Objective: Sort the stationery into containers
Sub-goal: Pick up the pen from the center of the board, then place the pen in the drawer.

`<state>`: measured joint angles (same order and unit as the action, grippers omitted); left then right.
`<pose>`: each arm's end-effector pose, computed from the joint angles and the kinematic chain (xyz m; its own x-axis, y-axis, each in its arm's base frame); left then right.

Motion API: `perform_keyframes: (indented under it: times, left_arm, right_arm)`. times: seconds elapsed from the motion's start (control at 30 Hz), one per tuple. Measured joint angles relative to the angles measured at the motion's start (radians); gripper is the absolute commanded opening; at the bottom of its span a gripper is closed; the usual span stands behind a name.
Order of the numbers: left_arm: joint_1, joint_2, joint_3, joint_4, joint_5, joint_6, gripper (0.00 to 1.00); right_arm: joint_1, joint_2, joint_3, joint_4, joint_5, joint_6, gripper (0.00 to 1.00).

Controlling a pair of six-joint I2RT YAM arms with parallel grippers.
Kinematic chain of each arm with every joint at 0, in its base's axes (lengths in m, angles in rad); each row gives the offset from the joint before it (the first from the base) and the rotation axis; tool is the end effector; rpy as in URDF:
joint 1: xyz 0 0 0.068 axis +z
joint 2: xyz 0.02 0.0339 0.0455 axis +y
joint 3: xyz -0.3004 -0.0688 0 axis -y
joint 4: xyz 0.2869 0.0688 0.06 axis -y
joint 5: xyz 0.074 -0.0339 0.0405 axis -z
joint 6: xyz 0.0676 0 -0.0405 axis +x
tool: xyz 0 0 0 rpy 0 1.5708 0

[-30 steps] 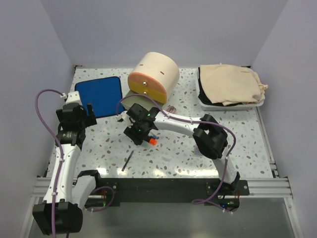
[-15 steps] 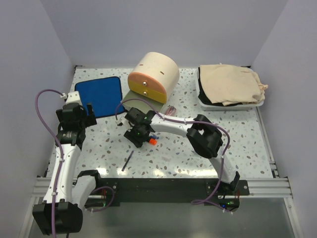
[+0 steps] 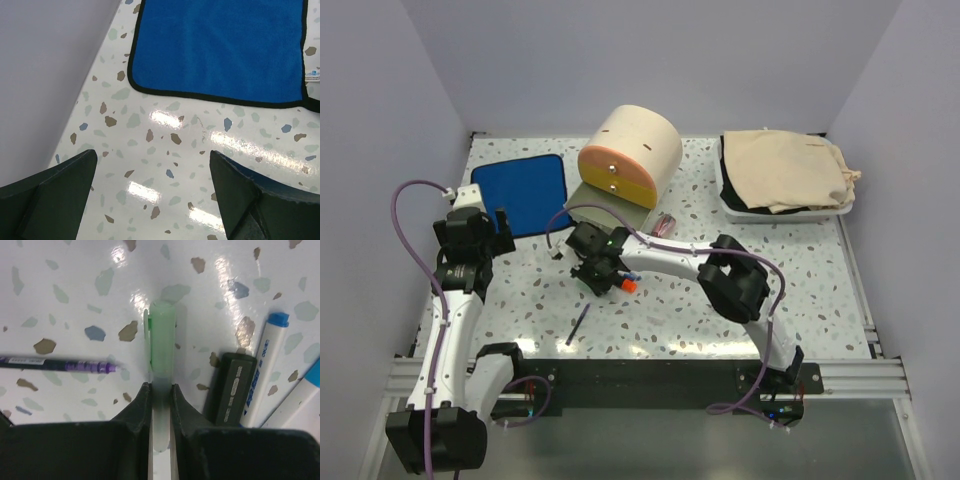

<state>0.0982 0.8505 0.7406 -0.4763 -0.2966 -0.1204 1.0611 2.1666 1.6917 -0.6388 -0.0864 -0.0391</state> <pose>0.2261 0.0421 0.2908 -0.5062 -0.1653 -0.8464 -0.3998 0.9146 0.0605 0.2552 0.4686 0.1575 -0.4028 -0.8004 -0.4440 -0.9047 0.4219 0.0601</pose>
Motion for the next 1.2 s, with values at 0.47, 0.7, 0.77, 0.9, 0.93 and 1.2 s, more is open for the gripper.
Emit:
perform_keyframes:
  times: [0.47, 0.7, 0.77, 0.9, 0.93, 1.2]
  left_arm:
    - [0.0, 0.0, 0.026, 0.063, 0.097, 0.061, 1.0]
    - [0.0, 0.001, 0.026, 0.093, 0.131, 0.066, 1.0]
    - [0.0, 0.001, 0.027, 0.096, 0.134, 0.066, 1.0]
    - [0.0, 0.001, 0.027, 0.095, 0.139, 0.065, 1.0]
    - [0.0, 0.001, 0.026, 0.095, 0.141, 0.065, 1.0]
    - [0.0, 0.0, 0.026, 0.095, 0.154, 0.065, 1.0]
  right_arm:
    - [-0.035, -0.308, 0.344, -0.111, 0.143, -0.261, 0.0]
    - [-0.129, -0.202, 0.441, -0.124, 0.219, -0.372, 0.0]
    - [-0.146, -0.149, 0.442, -0.127, 0.23, -0.392, 0.0]
    - [-0.159, -0.063, 0.435, -0.128, 0.246, -0.423, 0.0]
    - [-0.159, -0.05, 0.431, -0.129, 0.249, -0.427, 0.0]
    - [-0.166, -0.035, 0.431, -0.132, 0.268, -0.412, 0.55]
